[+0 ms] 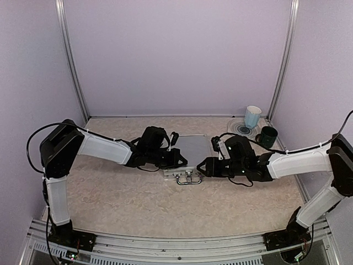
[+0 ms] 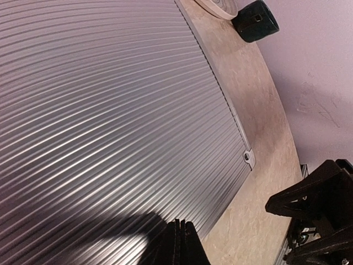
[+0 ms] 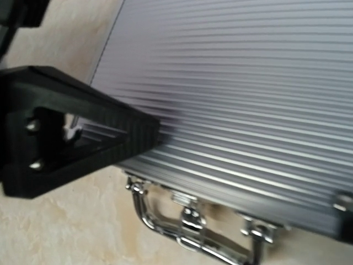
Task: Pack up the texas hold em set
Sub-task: Press the middle-side button of the box on the chip case.
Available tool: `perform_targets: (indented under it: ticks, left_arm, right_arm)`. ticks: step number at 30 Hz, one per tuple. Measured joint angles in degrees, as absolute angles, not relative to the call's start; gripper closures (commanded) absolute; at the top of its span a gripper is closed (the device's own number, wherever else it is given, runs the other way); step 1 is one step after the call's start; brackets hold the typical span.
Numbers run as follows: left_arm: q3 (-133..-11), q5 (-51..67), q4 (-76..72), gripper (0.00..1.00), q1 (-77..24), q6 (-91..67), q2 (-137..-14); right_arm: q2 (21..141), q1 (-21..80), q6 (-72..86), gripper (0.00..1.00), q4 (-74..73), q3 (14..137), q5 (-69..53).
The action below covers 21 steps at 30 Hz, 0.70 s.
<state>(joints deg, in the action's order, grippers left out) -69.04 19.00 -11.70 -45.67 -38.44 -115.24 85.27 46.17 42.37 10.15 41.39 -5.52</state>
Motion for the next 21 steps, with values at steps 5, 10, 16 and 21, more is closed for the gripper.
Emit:
perform_targets:
  ticks: [5, 10, 16, 21]
  left_arm:
    - [-63.83, 17.65, -10.17, 1.00, -44.42, -39.46, -109.65]
    - [-60.93, 16.03, -9.32, 1.00, -43.81, -39.83, -102.26]
    - [-57.23, 14.66, -9.41, 1.00, -43.90, -40.45, -96.55]
    - [-55.99, 13.23, -9.08, 1.00, -43.90, -40.60, -96.18]
  right_arm:
    - [91.11, 47.86, 42.19, 0.47, 9.34, 45.65, -5.98]
    - [95.26, 48.60, 42.52, 0.46, 8.71, 47.48, -6.39]
    - [99.53, 48.86, 42.70, 0.46, 7.70, 49.74, -6.68]
    - [101.82, 49.71, 42.70, 0.45, 7.31, 51.51, -6.85]
